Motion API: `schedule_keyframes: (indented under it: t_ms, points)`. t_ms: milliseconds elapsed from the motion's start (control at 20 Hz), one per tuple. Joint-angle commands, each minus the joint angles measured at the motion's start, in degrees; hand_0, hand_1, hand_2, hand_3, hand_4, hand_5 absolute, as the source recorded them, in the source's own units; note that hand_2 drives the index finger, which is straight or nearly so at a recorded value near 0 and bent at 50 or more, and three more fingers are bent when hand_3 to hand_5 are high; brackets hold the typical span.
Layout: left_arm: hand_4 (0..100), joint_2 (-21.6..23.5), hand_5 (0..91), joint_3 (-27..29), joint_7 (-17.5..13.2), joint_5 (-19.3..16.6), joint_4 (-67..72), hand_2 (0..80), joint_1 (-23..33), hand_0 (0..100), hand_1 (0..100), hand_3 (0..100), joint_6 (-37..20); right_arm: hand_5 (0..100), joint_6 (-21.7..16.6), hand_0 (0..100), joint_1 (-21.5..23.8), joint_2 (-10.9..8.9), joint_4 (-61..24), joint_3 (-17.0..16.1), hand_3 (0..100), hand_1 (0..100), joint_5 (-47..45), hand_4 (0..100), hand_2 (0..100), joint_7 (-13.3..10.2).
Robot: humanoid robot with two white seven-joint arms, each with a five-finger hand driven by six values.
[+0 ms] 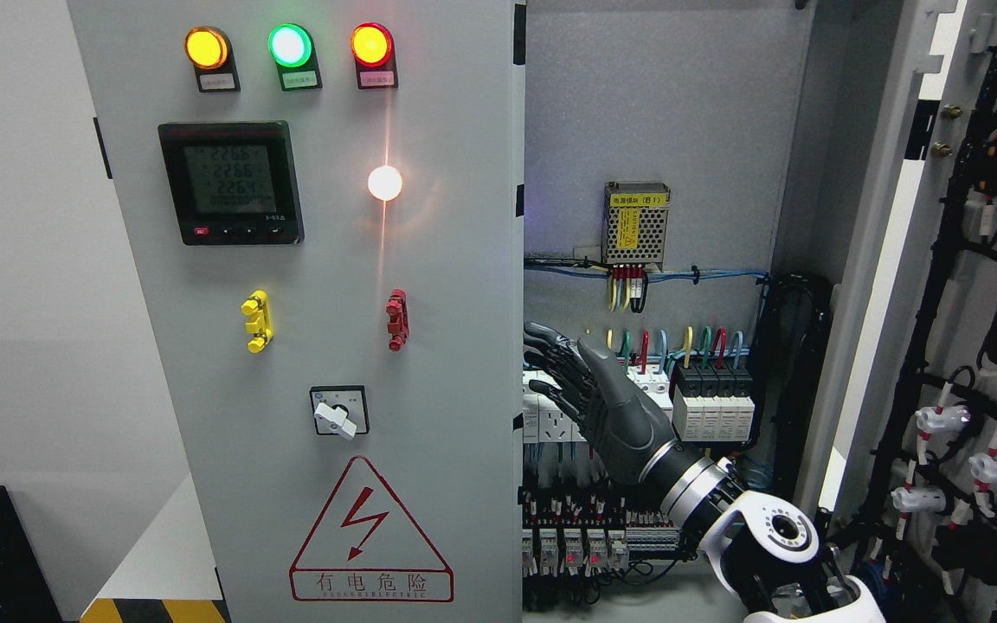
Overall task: Open door with both hands
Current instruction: 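Hold the right hand in front of the breakers, adjusting slightly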
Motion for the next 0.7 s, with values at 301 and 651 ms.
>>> schedule_keyframes:
  t_ms: [301, 651]
  points:
    - [0, 0.0, 0.0, 0.0, 0.0, -0.8, 0.0, 0.0, 0.0, 0, 0, 0, 0.0, 0, 0.0, 19, -1.6, -0.18, 4.9, -0.4, 0, 0, -0.6, 0, 0, 3.6]
    - [0, 0.0, 0.0, 0.0, 0.0, -0.8, 0.0, 0.0, 0.0, 0, 0, 0, 0.0, 0, 0.0, 19, -2.7, -0.18, 5.3, -0.6, 0, 0, -0.7, 0, 0, 5.0]
